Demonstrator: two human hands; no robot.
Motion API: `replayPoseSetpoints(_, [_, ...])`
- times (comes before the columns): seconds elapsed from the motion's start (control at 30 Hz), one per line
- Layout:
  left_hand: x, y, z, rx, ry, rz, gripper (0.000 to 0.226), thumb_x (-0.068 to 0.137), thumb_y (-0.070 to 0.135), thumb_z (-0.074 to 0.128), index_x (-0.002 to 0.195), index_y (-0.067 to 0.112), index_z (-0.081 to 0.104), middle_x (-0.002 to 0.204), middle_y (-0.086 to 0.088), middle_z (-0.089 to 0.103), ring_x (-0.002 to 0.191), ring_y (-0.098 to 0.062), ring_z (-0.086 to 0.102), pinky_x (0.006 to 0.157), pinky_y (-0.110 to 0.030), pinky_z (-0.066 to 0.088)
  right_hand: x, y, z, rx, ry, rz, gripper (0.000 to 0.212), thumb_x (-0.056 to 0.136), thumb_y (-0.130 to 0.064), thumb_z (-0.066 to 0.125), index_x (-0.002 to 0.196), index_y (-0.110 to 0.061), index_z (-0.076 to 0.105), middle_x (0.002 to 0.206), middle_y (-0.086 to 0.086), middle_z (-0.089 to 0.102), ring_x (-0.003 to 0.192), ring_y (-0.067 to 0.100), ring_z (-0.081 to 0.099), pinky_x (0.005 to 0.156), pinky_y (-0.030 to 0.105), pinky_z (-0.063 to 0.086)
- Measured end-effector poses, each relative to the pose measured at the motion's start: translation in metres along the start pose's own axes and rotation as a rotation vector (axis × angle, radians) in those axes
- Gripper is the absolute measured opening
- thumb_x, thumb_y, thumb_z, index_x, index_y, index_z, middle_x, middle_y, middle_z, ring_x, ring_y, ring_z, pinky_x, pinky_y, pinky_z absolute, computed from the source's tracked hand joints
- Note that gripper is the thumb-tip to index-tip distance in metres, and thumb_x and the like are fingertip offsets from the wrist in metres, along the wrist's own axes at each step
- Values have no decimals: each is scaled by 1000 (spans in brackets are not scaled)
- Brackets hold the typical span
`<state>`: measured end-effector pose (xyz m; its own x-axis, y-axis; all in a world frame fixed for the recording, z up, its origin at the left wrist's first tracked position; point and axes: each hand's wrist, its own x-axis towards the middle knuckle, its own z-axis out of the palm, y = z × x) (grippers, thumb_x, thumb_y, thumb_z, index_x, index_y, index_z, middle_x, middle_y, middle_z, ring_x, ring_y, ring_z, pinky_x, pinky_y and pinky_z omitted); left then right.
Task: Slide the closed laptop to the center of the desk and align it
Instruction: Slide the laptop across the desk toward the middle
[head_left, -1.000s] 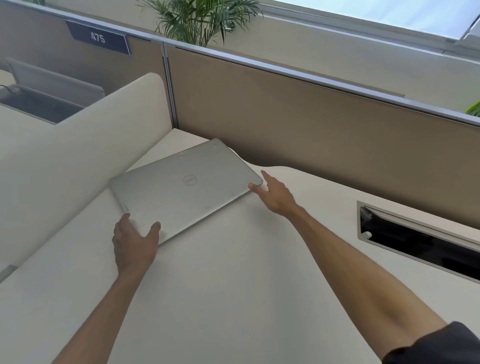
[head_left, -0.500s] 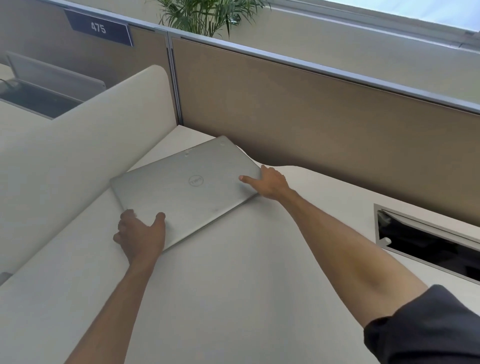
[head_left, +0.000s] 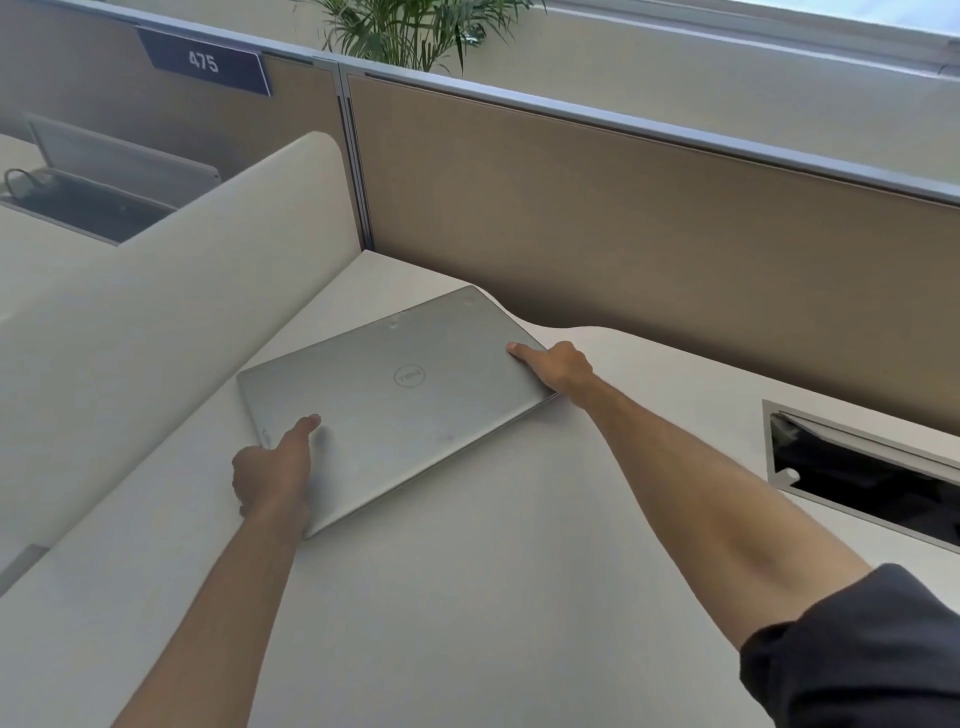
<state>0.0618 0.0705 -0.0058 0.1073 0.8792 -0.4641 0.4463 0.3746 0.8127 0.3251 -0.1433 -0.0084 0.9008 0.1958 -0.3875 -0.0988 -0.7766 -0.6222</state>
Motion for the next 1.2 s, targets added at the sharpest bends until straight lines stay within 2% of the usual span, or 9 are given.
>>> replayPoseSetpoints(0.27, [-14, -18, -7, -94, -41, -40, 72, 58, 38, 80, 118, 1, 60, 125, -15, 63, 115, -39, 56, 100, -48, 47, -19, 21, -3, -10, 24, -31, 77, 75, -75, 59, 109, -7, 62, 109, 9, 66, 103, 31, 61, 89, 38, 49])
replayPoseSetpoints(0.6, [-39, -41, -15, -147, -59, -40, 49, 52, 32, 81, 89, 3, 65, 96, -12, 69, 105, -39, 64, 91, -49, 52, -58, 59, -15, 116, 40, -46, 73, 76, -72, 62, 111, -8, 65, 111, 9, 68, 103, 31, 63, 94, 42, 51])
replayPoseSetpoints(0.77, [-56, -54, -23, -165, -83, -46, 47, 52, 27, 82, 90, 4, 67, 95, -9, 69, 95, -35, 65, 88, -45, 52, -80, 80, -21, 130, 33, -46, 72, 77, -72, 62, 110, -9, 66, 111, 9, 68, 102, 31, 63, 93, 42, 51])
replayPoseSetpoints(0.83, [-65, -60, -26, -170, -80, -41, 46, 53, 26, 82, 90, 2, 67, 89, -8, 68, 100, -36, 65, 85, -43, 52, -91, 89, -24, 140, 34, -42, 71, 76, -72, 61, 111, -10, 66, 111, 8, 68, 103, 31, 63, 93, 42, 51])
replayPoseSetpoints(0.9, [-74, -65, -29, -174, -74, -34, 51, 55, 25, 83, 94, -2, 67, 98, -15, 70, 104, -39, 64, 87, -45, 52, -100, 98, -27, 149, 35, -42, 71, 77, -72, 62, 113, -10, 66, 113, 8, 68, 105, 31, 63, 95, 42, 50])
replayPoseSetpoints(0.93, [-79, -68, -31, -173, -73, -31, 48, 56, 25, 83, 92, -3, 66, 100, -16, 70, 101, -40, 64, 86, -46, 52, -105, 102, -29, 156, 35, -41, 72, 77, -72, 62, 114, -10, 66, 114, 8, 68, 106, 31, 63, 95, 43, 50])
replayPoseSetpoints(1.03, [-96, -73, -35, -181, -90, -25, 31, 59, 21, 82, 66, 9, 54, 71, -2, 57, 73, -31, 52, 68, -33, 44, -119, 116, -35, 175, 29, -34, 72, 77, -71, 63, 116, -10, 65, 116, 9, 68, 107, 31, 63, 96, 44, 50])
replayPoseSetpoints(1.13, [-109, -81, -41, -182, -102, -9, 32, 62, 18, 81, 62, 12, 50, 66, 2, 51, 61, -20, 46, 59, -28, 37, -132, 129, -40, 193, 20, -33, 69, 78, -69, 64, 115, -11, 66, 115, 8, 68, 105, 30, 63, 95, 42, 50])
replayPoseSetpoints(1.2, [-120, -87, -46, -177, -110, -9, 29, 63, 18, 81, 63, 11, 53, 67, 2, 54, 59, -18, 48, 60, -29, 39, -145, 138, -44, 198, 15, -34, 67, 80, -67, 63, 115, -10, 66, 114, 9, 69, 104, 30, 63, 92, 40, 51])
